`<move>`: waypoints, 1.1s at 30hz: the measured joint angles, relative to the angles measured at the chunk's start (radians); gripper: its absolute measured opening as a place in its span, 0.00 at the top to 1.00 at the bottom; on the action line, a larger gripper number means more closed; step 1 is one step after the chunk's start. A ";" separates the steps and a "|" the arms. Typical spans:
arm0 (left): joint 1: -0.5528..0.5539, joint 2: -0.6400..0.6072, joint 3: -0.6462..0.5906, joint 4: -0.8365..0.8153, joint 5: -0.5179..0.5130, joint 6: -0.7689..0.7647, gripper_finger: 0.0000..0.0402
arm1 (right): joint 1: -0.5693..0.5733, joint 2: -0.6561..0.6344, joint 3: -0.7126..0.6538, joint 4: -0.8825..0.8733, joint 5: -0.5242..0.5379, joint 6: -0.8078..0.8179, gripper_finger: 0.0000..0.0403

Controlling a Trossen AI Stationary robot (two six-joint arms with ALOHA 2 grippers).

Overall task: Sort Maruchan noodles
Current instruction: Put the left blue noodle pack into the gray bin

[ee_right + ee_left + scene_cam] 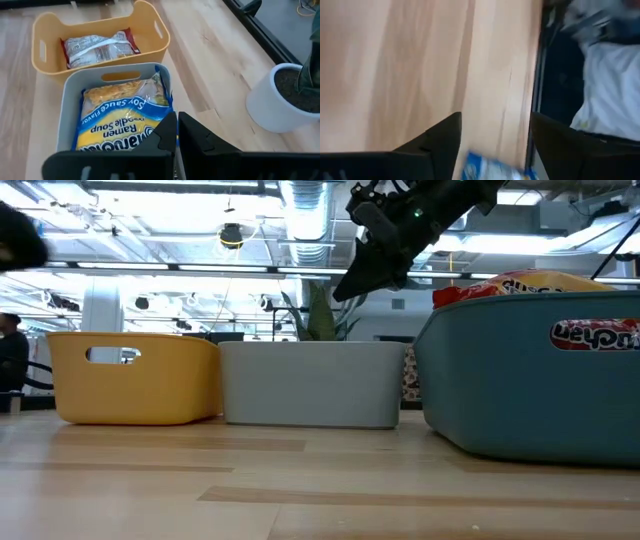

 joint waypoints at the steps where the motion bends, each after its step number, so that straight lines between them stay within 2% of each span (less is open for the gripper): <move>1: -0.027 0.030 0.032 -0.044 0.000 -0.048 0.44 | 0.000 0.000 0.000 -0.001 0.000 -0.005 0.90; 5: -0.123 0.181 0.185 -0.214 0.008 -0.187 0.43 | -0.002 0.000 0.000 -0.002 0.000 -0.011 0.90; 9: -0.198 0.365 0.353 -0.378 0.025 -0.242 0.43 | -0.002 0.000 0.000 -0.006 0.000 -0.049 0.90; 13: -0.244 0.543 0.507 -0.523 0.073 -0.222 0.43 | -0.004 0.000 0.000 -0.007 0.000 -0.063 0.90; 17: -0.260 0.667 0.620 -0.667 0.106 -0.125 0.43 | -0.015 0.000 0.000 -0.007 0.000 -0.076 0.90; 20: -0.260 0.709 0.653 -0.705 0.153 -0.123 0.43 | -0.028 0.000 0.000 -0.008 0.000 -0.077 0.90; 23: -0.262 0.712 0.658 -0.666 0.196 -0.185 0.43 | -0.045 0.000 0.000 -0.008 0.000 -0.080 0.90; 28: -0.300 0.719 0.653 -0.598 0.131 -0.248 0.43 | -0.079 0.000 0.000 -0.008 0.000 -0.085 0.90; 33: -0.325 0.766 0.649 -0.600 0.111 -0.219 0.43 | -0.103 0.000 0.000 -0.008 -0.001 -0.085 0.90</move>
